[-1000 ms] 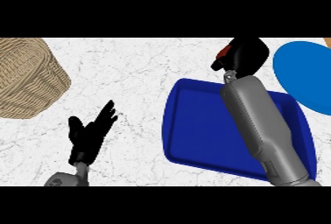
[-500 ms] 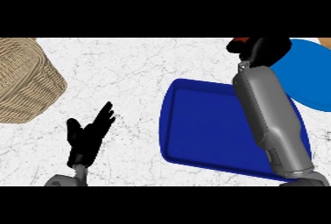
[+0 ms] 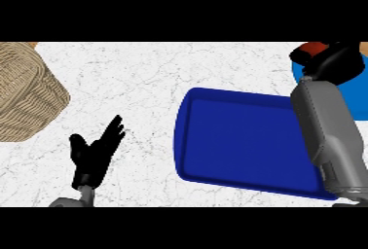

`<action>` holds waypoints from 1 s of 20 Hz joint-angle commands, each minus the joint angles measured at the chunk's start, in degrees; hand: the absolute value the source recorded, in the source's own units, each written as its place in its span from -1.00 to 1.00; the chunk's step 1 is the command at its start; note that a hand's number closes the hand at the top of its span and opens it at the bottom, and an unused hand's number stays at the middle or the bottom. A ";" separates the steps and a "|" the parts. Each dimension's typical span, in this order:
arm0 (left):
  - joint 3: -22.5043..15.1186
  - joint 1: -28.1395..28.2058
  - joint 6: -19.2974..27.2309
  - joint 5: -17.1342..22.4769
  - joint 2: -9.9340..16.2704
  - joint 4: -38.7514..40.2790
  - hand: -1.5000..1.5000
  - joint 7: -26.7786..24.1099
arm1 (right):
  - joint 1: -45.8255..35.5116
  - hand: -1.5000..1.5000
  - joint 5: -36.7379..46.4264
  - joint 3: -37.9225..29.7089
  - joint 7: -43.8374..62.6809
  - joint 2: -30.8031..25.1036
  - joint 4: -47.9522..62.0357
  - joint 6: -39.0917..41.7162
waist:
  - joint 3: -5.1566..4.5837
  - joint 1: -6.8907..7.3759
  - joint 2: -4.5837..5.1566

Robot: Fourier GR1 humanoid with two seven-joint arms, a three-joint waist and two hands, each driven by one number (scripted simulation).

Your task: Pick the bell pepper from the tray and place it in the plate

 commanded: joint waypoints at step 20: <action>0.36 -0.86 -0.33 -0.57 -1.14 1.34 0.00 0.58 | 1.24 -1.00 -25.91 -14.68 -19.57 -16.90 25.35 -3.00 | 0.34 0.42 0.43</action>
